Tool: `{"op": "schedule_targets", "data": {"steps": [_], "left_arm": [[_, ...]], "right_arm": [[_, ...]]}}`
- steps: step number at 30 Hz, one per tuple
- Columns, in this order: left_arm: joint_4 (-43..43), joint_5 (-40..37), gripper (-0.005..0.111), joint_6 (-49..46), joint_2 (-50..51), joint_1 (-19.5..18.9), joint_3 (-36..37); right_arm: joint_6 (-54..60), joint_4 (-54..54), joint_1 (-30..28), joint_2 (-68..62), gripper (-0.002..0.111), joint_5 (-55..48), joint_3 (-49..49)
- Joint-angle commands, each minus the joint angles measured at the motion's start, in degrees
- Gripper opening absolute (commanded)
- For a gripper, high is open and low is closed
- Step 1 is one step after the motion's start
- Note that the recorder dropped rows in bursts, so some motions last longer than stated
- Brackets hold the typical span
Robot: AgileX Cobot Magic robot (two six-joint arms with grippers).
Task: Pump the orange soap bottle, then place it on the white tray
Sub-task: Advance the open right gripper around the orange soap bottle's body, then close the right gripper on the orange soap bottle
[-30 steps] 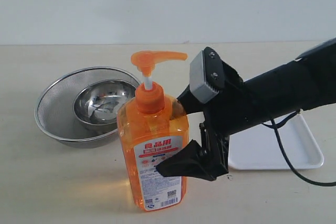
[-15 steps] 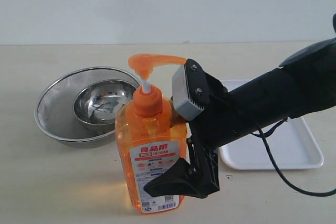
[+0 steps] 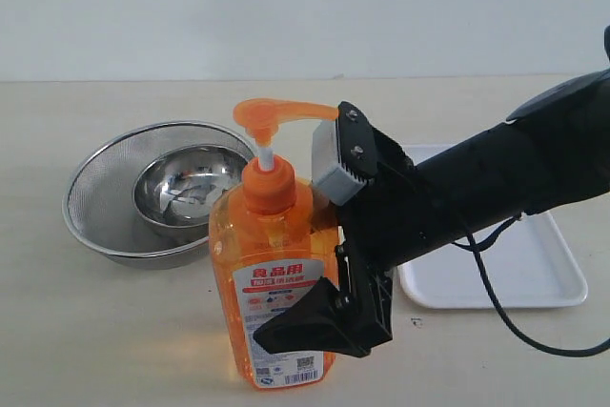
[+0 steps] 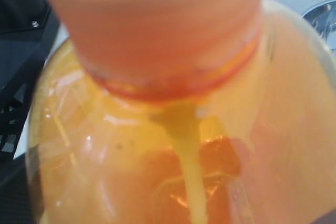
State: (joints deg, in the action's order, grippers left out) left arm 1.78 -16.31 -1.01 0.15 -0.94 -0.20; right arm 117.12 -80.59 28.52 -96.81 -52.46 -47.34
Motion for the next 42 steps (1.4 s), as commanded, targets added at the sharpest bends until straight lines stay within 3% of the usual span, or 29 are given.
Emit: {"op": "schedule_targets", "data": {"steps": [1, 33, 36, 42], "left_arm": [[0.52, 0.21, 0.005, -0.05, -0.15, -0.15, 0.20], [0.52, 0.21, 0.005, -0.05, -0.15, -0.15, 0.20], [0.52, 0.21, 0.005, -0.05, -0.15, -0.15, 0.20], [0.52, 0.21, 0.005, -0.05, -0.15, -0.15, 0.20]], "right_arm": [[-0.30, 0.02, 0.02, 0.12, 0.103, -1.11, -0.21], [-0.57, 0.02, 0.02, 0.12, 0.100, 0.52, -0.21], [-0.71, 0.02, 0.02, 0.12, 0.087, 0.52, -0.21], [-0.71, 0.02, 0.02, 0.12, 0.031, -0.69, -0.21]]}}
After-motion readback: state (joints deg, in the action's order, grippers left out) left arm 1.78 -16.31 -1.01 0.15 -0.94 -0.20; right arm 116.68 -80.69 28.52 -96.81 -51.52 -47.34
